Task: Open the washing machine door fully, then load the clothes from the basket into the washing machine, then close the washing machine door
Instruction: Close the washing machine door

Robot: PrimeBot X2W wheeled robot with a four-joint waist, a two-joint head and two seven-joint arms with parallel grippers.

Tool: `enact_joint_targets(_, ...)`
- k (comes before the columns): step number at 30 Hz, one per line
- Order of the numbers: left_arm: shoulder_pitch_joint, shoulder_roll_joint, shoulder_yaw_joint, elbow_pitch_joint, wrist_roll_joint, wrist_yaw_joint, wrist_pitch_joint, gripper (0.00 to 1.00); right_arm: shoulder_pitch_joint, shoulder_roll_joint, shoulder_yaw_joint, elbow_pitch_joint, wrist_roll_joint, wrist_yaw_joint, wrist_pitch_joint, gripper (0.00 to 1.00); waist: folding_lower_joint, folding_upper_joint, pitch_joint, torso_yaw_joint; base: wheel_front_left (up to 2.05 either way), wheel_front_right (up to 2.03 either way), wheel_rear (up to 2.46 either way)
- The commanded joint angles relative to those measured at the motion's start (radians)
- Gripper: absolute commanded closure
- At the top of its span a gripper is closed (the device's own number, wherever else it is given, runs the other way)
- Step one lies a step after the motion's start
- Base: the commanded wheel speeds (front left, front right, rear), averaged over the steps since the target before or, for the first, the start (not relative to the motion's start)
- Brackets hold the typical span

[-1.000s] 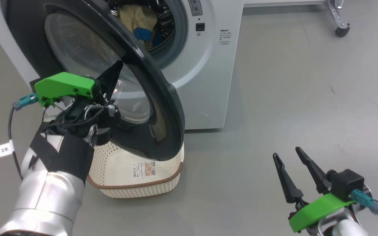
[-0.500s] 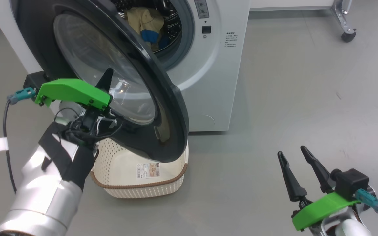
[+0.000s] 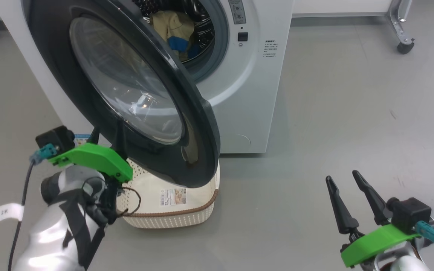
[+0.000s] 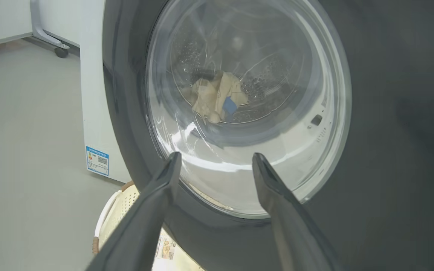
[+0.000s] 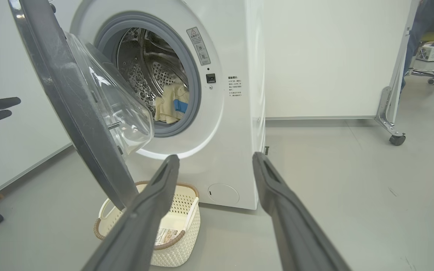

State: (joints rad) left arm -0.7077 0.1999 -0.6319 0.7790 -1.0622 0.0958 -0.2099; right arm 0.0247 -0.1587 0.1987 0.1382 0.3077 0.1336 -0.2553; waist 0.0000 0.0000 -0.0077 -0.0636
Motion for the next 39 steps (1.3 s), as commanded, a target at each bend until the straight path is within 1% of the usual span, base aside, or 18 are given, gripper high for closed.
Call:
enact_joint_targets(1, -0.031, 0.043, 0.021, -0.035, 0.027, 0.016, -0.020, 0.00, -0.016, -0.012, 0.010, -0.036, -0.005, -0.003, -0.006, 0.00, 0.0000, 0.0000, 0.001, -0.001, 0.00, 0.00, 0.00)
enact_joint_targets(4, 0.013, 0.064, -0.006, -0.069, 0.109, 0.055, -0.044, 0.00, -0.012, -0.009, 0.001, -0.039, -0.007, -0.003, -0.006, 0.00, 0.0000, 0.0000, 0.003, -0.004, 0.00, 0.00, 0.00)
enact_joint_targets(7, 0.066, 0.083, -0.014, -0.118, 0.196, 0.084, -0.051, 0.00, -0.007, -0.008, -0.009, -0.042, -0.008, -0.003, -0.006, 0.00, 0.0000, 0.0000, 0.006, -0.005, 0.00, 0.00, 0.00)
enact_joint_targets(12, 0.201, 0.103, 0.050, -0.230, 0.361, 0.139, -0.052, 0.00, 0.000, -0.009, -0.025, -0.050, -0.013, -0.003, -0.006, 0.00, 0.0000, 0.0000, 0.010, -0.009, 0.00, 0.00, 0.00)
enact_joint_targets(15, 0.288, 0.105, 0.100, -0.293, 0.454, 0.160, -0.052, 0.00, 0.004, -0.011, -0.034, -0.054, -0.016, -0.003, -0.006, 0.00, 0.0000, 0.0000, 0.013, -0.010, 0.00, 0.00, 0.00)
enact_joint_targets(18, 0.371, 0.101, 0.151, -0.349, 0.548, 0.171, -0.052, 0.00, 0.010, -0.011, -0.045, -0.056, -0.018, -0.003, -0.006, 0.00, 0.0000, 0.0000, 0.017, -0.006, 0.00, 0.00, 0.00)
enact_joint_targets(21, 0.442, 0.081, 0.208, -0.405, 0.615, 0.154, -0.052, 0.00, 0.018, -0.011, -0.053, -0.054, -0.021, -0.003, -0.006, 0.00, 0.0000, 0.0000, 0.020, 0.000, 0.00, 0.00, 0.00)
enact_joint_targets(25, 0.517, 0.057, 0.267, -0.475, 0.716, 0.105, -0.052, 0.00, 0.024, -0.013, -0.062, -0.052, -0.022, -0.003, -0.006, 0.00, 0.0000, 0.0000, 0.020, 0.006, 0.00, 0.00, 0.00)
enact_joint_targets(30, 0.601, 0.015, 0.365, -0.531, 0.784, 0.032, -0.052, 0.00, 0.033, -0.016, -0.063, -0.047, -0.026, -0.003, -0.006, 0.00, 0.0000, 0.0000, 0.016, 0.005, 0.00, 0.00, 0.00)
enact_joint_targets(31, 0.617, 0.006, 0.388, -0.535, 0.793, 0.020, -0.052, 0.00, 0.034, -0.016, -0.064, -0.047, -0.026, -0.003, -0.006, 0.00, 0.0000, 0.0000, 0.016, 0.004, 0.00, 0.00, 0.00)
enact_joint_targets(32, 0.617, 0.006, 0.388, -0.535, 0.793, 0.020, -0.052, 0.00, 0.034, -0.016, -0.064, -0.047, -0.026, -0.003, -0.006, 0.00, 0.0000, 0.0000, 0.016, 0.004, 0.00, 0.00, 0.00)
enact_joint_targets(33, 0.643, -0.012, 0.424, -0.545, 0.816, -0.008, -0.052, 0.00, 0.036, -0.016, -0.064, -0.046, -0.027, -0.003, -0.006, 0.00, 0.0000, 0.0000, 0.014, 0.002, 0.00, 0.00, 0.00)
enact_joint_targets(34, 0.643, -0.012, 0.424, -0.545, 0.816, -0.008, -0.052, 0.00, 0.036, -0.016, -0.064, -0.046, -0.027, -0.003, -0.006, 0.00, 0.0000, 0.0000, 0.014, 0.002, 0.00, 0.00, 0.00)
enact_joint_targets(36, 0.668, -0.027, 0.457, -0.557, 0.842, -0.033, -0.052, 0.00, 0.039, -0.017, -0.064, -0.045, -0.029, -0.003, -0.006, 0.00, 0.0000, 0.0000, 0.013, 0.000, 0.00, 0.00, 0.00)
enact_joint_targets(39, 0.701, -0.047, 0.508, -0.571, 0.880, -0.057, -0.052, 0.00, 0.043, -0.018, -0.068, -0.045, -0.032, -0.003, -0.006, 0.00, 0.0000, 0.0000, 0.011, -0.003, 0.00, 0.00, 0.00)
